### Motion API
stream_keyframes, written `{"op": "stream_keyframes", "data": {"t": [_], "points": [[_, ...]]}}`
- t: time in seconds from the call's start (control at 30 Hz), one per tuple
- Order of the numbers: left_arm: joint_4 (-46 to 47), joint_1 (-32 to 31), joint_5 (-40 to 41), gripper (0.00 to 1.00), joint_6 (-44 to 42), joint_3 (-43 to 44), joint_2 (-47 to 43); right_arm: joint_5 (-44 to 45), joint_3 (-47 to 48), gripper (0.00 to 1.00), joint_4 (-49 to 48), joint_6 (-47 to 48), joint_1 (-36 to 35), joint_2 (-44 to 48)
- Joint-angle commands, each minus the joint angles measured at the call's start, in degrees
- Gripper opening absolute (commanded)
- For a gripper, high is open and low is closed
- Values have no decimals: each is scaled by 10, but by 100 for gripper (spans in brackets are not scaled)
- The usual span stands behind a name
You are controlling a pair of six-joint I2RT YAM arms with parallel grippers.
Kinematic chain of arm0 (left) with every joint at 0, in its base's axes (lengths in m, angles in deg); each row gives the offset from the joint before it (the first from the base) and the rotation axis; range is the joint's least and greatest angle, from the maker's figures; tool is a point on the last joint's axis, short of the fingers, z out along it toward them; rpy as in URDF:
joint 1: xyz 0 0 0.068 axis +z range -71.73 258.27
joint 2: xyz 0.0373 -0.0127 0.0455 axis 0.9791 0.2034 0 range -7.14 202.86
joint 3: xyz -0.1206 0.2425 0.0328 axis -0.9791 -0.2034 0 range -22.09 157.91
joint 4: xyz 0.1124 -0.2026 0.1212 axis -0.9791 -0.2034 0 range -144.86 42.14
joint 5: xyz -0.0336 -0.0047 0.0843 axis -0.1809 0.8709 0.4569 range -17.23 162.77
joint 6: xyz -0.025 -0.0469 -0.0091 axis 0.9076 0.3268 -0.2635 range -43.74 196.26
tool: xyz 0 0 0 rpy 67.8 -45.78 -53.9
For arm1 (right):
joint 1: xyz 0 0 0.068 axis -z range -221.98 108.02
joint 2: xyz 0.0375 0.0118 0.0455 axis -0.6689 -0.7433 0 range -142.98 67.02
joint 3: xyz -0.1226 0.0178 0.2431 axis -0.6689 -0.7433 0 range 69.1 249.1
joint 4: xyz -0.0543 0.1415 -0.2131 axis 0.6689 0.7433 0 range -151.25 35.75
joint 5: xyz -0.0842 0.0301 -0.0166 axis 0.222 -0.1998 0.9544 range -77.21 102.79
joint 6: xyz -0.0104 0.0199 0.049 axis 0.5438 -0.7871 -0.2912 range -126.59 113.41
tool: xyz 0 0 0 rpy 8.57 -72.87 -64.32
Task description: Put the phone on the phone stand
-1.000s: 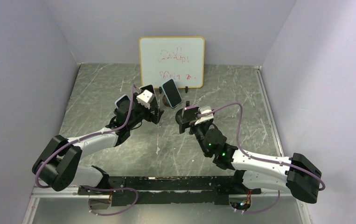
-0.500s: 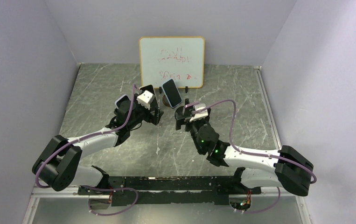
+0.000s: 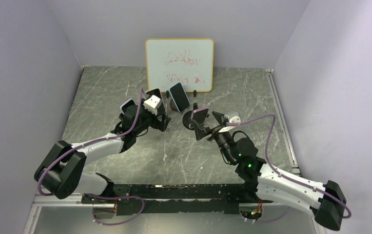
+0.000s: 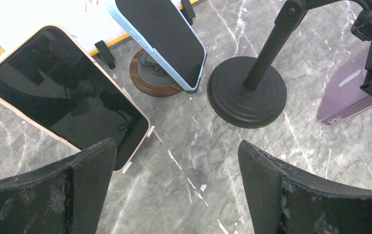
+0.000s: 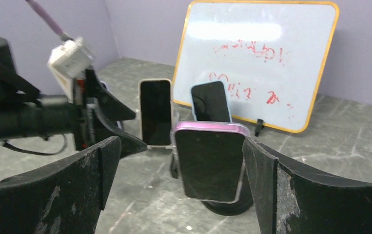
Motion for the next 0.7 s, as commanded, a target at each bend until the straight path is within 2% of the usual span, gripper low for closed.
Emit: {"op": "stream_keyframes", "data": {"t": [0.0,0.1,0.33,0.67], "points": [[0,6,-19,98,6,12,5,-208,25,100,93,-47,106,-14],[-6,5,-20,98,4,11,2,-268,36,100,87,-61,156,-40],[-11,5,-21,98,1,9,0,-300,68,100,61,-46,166,-99],[-14,5,-24,98,-4,13,8,-285,72,100,33,-49,166,-137]]}}
